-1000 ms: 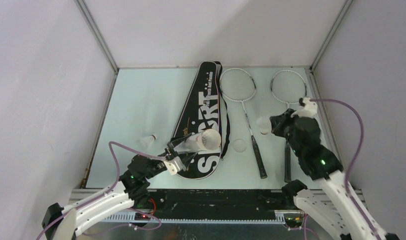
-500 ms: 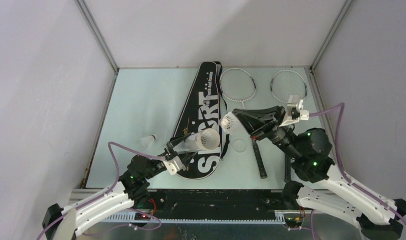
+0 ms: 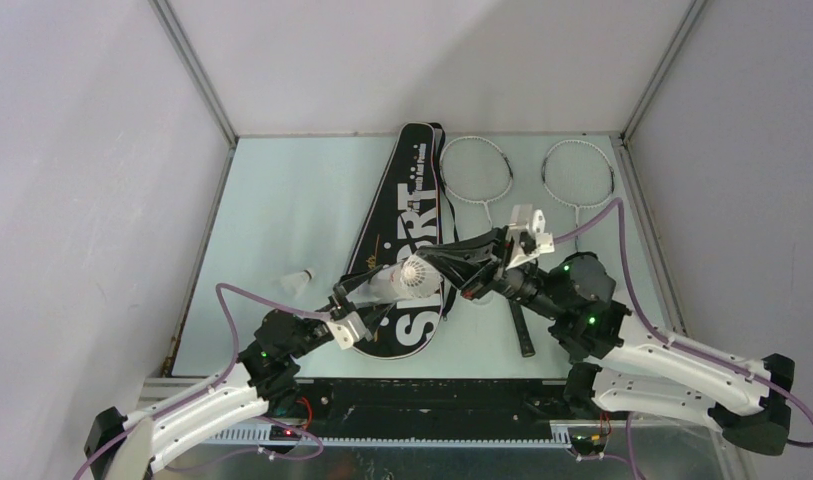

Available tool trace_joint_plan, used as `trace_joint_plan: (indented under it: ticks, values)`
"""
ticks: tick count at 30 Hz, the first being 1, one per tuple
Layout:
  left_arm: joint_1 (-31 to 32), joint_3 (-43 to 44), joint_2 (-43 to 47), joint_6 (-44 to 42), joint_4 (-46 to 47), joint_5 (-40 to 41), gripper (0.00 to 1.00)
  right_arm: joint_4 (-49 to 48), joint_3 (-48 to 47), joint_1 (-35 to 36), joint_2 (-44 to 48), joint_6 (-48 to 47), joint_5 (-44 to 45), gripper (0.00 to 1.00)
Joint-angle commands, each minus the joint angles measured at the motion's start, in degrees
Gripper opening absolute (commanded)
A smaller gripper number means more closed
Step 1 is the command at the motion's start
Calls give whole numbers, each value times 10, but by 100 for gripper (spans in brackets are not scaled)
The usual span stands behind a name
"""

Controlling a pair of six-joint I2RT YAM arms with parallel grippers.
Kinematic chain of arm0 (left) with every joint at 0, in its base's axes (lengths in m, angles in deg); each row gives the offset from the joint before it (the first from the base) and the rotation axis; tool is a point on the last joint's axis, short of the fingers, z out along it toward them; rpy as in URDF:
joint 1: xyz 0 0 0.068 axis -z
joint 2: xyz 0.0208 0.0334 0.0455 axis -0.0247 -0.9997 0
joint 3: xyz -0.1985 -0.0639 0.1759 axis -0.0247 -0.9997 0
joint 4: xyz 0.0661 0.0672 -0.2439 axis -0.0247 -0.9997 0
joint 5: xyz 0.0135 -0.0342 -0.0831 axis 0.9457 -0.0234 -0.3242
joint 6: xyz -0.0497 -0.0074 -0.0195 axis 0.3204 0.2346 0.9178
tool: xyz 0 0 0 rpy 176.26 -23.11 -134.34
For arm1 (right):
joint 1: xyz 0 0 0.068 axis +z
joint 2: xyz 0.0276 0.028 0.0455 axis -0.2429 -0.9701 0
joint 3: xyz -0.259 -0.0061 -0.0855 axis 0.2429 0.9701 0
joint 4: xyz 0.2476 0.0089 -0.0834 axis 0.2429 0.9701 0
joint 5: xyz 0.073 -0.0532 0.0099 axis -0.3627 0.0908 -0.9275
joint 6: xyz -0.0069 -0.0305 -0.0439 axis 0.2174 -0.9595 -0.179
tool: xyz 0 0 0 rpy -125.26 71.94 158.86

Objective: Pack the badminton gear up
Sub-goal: Place the shuttlecock at the shuttle tube.

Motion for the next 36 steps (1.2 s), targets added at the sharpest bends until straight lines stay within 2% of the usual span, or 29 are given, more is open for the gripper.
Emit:
trace_joint_plan:
  ticks: [1,10,15,19,23,31,33,36]
  values:
    - [-3,-10,12,27,2,2,51,-4,-20,22,-13,-33,28,0]
    - [-3,-16,21,30,10,0,51,22,-20,36,-22,-52,53,0]
    - [-3,-14,20,32,8,0,51,37,-20,41,-22,-51,59,10]
    - [-3,-15,21,31,8,-1,51,43,-20,41,-16,-50,66,23]
    - [-3,-13,21,31,5,0,51,47,-20,41,-8,-49,81,50]
    - [-3,-12,21,29,1,-1,51,75,-20,41,22,-48,112,91]
    - [-3,-12,20,29,-2,-1,51,86,-20,41,34,-46,123,98]
    - [-3,-12,20,28,-2,0,51,109,-20,41,51,-41,153,99]
